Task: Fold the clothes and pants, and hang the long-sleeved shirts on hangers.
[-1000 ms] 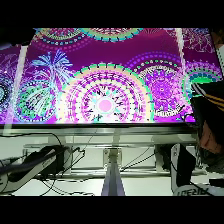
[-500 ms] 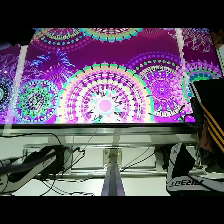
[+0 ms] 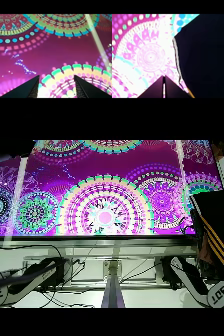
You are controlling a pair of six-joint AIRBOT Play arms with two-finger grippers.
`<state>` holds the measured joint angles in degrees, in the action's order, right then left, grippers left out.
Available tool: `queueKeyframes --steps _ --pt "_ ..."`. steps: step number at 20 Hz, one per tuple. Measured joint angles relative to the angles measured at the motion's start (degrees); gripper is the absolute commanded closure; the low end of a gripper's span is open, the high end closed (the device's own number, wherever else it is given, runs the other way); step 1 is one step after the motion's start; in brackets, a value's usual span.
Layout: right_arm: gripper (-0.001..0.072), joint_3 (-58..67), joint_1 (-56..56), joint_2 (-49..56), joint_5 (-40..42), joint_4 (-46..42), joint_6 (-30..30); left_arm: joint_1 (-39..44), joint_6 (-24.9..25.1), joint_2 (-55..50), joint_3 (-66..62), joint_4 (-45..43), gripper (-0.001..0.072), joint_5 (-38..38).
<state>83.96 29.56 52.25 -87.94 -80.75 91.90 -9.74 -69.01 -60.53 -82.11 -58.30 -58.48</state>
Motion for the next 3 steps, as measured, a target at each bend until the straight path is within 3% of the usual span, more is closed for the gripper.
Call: queueKeyframes --steps 3 --pt "0.0687 -0.02 -13.86 4.02 4.48 -7.78 -1.05 0.0 0.0 0.0 -0.02 0.0 0.0238 -0.02"
